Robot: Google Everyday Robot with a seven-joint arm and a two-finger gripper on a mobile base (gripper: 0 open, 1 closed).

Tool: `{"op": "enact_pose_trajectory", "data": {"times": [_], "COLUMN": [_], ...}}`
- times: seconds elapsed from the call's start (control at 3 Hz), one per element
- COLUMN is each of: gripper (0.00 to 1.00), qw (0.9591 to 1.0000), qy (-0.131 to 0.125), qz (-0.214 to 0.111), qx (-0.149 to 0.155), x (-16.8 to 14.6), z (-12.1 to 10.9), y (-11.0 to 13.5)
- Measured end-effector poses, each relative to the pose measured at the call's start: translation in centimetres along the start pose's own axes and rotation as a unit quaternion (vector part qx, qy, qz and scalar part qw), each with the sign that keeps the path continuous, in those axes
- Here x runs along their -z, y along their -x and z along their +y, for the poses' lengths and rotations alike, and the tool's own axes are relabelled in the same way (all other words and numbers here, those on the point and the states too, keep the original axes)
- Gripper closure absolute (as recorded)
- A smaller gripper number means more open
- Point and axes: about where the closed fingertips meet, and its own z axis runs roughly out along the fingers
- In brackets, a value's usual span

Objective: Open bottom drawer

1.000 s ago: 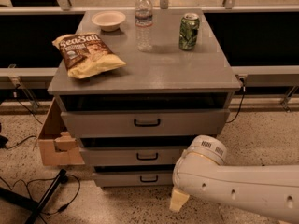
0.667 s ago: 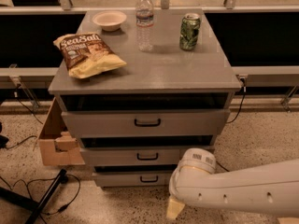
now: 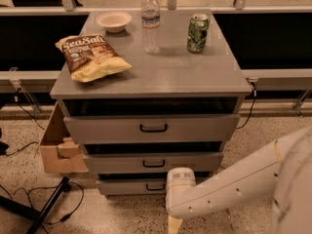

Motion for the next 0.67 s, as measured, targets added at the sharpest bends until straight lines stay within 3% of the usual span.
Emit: {"op": "enact_pose_trajectory", "data": {"times": [0.33,0.67], "gripper": [0.0,0.0], "qw": [0.9998,0.9998], "qy": [-0.004,-0.004], "qz": [0.0,0.0], "qx": [0.02,0.02], "x": [-1.04,-1.04], "z": [0.2,0.2], "y": [0.01,0.01]}}
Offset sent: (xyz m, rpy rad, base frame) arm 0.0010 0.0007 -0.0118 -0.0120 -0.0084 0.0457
